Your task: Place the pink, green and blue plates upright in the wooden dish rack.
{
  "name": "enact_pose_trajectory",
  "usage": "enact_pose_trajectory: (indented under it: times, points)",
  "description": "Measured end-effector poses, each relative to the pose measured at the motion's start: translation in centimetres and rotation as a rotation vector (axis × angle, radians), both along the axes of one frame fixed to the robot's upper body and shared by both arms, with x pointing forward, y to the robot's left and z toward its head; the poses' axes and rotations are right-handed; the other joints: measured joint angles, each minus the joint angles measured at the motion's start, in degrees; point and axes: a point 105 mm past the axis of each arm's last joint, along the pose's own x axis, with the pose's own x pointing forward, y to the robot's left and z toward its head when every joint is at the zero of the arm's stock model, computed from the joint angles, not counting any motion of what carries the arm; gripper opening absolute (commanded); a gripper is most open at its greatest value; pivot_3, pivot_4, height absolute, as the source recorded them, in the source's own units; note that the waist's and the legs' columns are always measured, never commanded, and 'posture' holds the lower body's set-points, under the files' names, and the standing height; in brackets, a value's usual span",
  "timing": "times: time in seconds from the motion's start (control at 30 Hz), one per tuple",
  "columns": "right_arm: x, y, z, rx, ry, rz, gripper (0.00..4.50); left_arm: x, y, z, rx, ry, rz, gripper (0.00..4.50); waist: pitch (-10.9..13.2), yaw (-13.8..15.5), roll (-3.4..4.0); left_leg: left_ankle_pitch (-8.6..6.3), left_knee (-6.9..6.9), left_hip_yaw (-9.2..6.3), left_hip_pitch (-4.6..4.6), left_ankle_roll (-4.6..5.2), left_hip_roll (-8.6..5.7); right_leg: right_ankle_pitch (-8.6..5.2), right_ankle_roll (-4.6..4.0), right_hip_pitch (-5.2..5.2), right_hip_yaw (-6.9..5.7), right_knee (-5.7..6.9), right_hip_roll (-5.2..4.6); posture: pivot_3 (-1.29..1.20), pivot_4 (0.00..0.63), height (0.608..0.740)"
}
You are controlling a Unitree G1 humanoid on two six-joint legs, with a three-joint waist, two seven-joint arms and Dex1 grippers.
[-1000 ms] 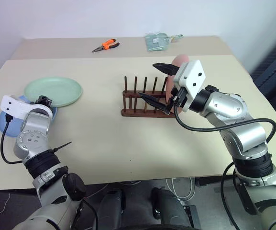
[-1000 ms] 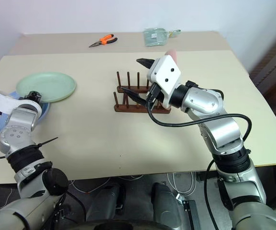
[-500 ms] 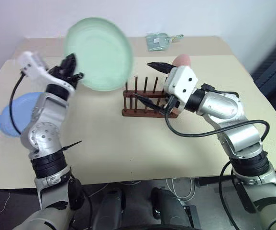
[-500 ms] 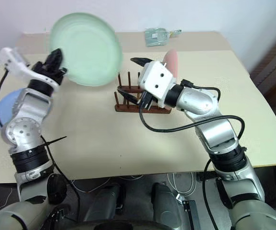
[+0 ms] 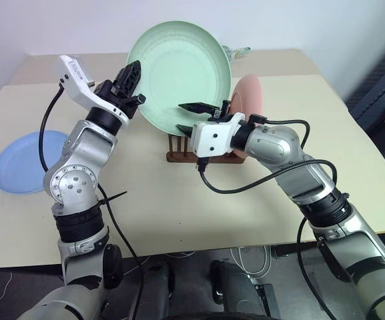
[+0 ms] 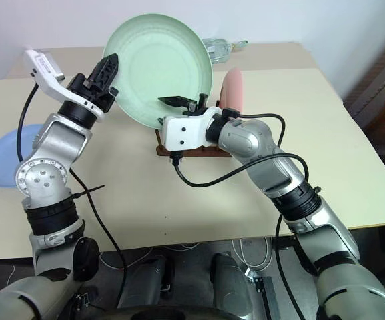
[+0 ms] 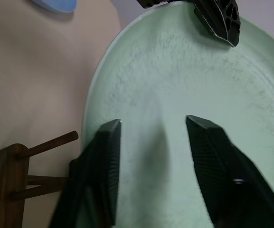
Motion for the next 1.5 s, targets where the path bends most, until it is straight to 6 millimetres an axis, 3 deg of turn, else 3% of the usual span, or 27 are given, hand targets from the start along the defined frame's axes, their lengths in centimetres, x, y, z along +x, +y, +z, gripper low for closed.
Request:
enact_pose_trajectory:
  times: [0.1,0.13,0.2,0.3,0.4,0.6,0.7,0.93,1.03,1.23,1.33,1.43,1.5]
  points:
    - [-0.1,-0.1,-0.1,0.005,0.009,0.000,2.14,0.1,0.1,-0.1,0.004,0.005,0.002,0.51,0.0,0.0,0.00,0.00,-0.01,0.00,0.00,0.00,0.00,0.00,0.00,0.00,0.00,0.00,0.00,0.00,0.150,0.738]
    - [-0.1,-0.2,0.0,0.016,0.014,-0.002,2.35,0.1,0.2,-0.1,0.011,0.004,0.005,0.51,0.0,0.0,0.00,0.00,-0.01,-0.01,0.00,0.00,0.00,0.00,0.00,0.00,0.00,0.00,0.00,0.00,0.150,0.738]
    - [-0.1,-0.6,0.7,0.056,0.022,-0.008,2.97,0.1,0.3,0.0,0.017,0.001,0.008,0.51,0.0,0.0,0.00,0.00,0.00,-0.01,0.00,0.00,0.00,0.00,0.00,0.00,0.00,0.01,0.00,0.00,0.150,0.738]
    - [-1.1,-1.2,1.8,0.086,0.029,0.022,4.45,0.3,0.4,-0.2,0.012,0.005,0.013,0.51,0.0,0.1,0.00,0.00,-0.01,-0.03,0.00,0.00,0.00,0.00,0.00,0.01,-0.01,0.00,0.00,0.00,0.150,0.738]
    - [-2.0,-1.3,1.1,0.053,0.054,0.053,4.48,0.6,0.7,-0.4,0.009,0.011,0.028,0.51,0.0,0.0,0.00,0.00,0.00,-0.05,0.00,0.00,-0.02,0.00,0.00,0.03,-0.02,0.00,0.00,0.00,0.150,0.738]
    - [-2.0,-0.9,-0.2,-0.005,0.047,0.040,4.48,0.6,0.2,-0.2,0.020,0.000,0.015,0.51,0.0,0.0,0.00,0.00,0.00,-0.05,0.02,0.00,-0.01,0.00,0.00,0.02,-0.02,0.03,0.01,0.00,0.150,0.738]
    - [-1.2,-1.3,-0.6,-0.020,0.027,-0.005,3.60,0.6,0.1,-0.2,0.022,0.000,0.013,0.51,0.0,0.0,0.00,0.01,0.00,-0.05,0.02,-0.01,-0.02,0.00,-0.01,0.02,-0.02,0.02,0.00,0.00,0.150,0.738]
    - [-0.4,-1.4,-1.3,-0.061,-0.012,-0.039,0.03,0.5,0.1,0.0,0.021,-0.007,0.012,0.51,0.0,0.0,0.00,0.01,0.00,-0.06,0.02,-0.01,-0.03,0.00,0.00,0.02,-0.02,0.02,0.00,0.00,0.150,0.738]
    - [-0.5,-0.8,-2.1,-0.089,-0.015,-0.019,0.00,0.1,-0.4,0.5,0.017,-0.032,-0.021,1.45,0.0,0.0,0.04,0.01,0.00,-0.06,0.02,-0.02,-0.04,0.00,0.00,0.02,-0.01,0.02,-0.01,0.00,0.150,0.738]
    - [-0.4,-0.8,-1.8,-0.104,-0.070,-0.031,0.00,-0.2,-0.4,1.0,-0.024,-0.062,-0.037,4.45,0.0,0.0,0.03,0.02,0.00,-0.08,0.02,-0.02,-0.05,0.00,0.00,0.03,-0.02,0.02,0.00,0.00,0.150,0.738]
    - [-0.4,-0.9,-1.7,-0.112,-0.109,-0.033,0.00,0.1,2.3,3.3,-0.079,-0.140,0.087,4.45,0.0,-0.1,0.01,0.03,-0.01,-0.08,0.02,-0.05,-0.20,-0.01,-0.01,0.02,-0.02,0.02,0.04,0.00,0.150,0.738]
    - [-0.4,-1.2,-1.1,-0.094,-0.144,-0.034,0.00,-0.3,8.2,6.1,-0.069,-0.243,0.363,4.45,0.0,-0.4,0.02,0.03,-0.14,-0.04,0.14,-0.05,-0.27,-0.01,-0.01,0.03,0.00,0.03,0.03,0.00,0.150,0.738]
    - [-0.3,-1.8,-0.1,-0.048,-0.153,-0.042,0.00,-0.6,10.8,6.1,-0.052,-0.260,0.488,4.45,0.0,-0.1,0.02,0.04,-0.14,-0.06,0.13,-0.06,-0.27,0.00,0.00,0.04,-0.01,0.04,0.03,0.00,0.150,0.738]
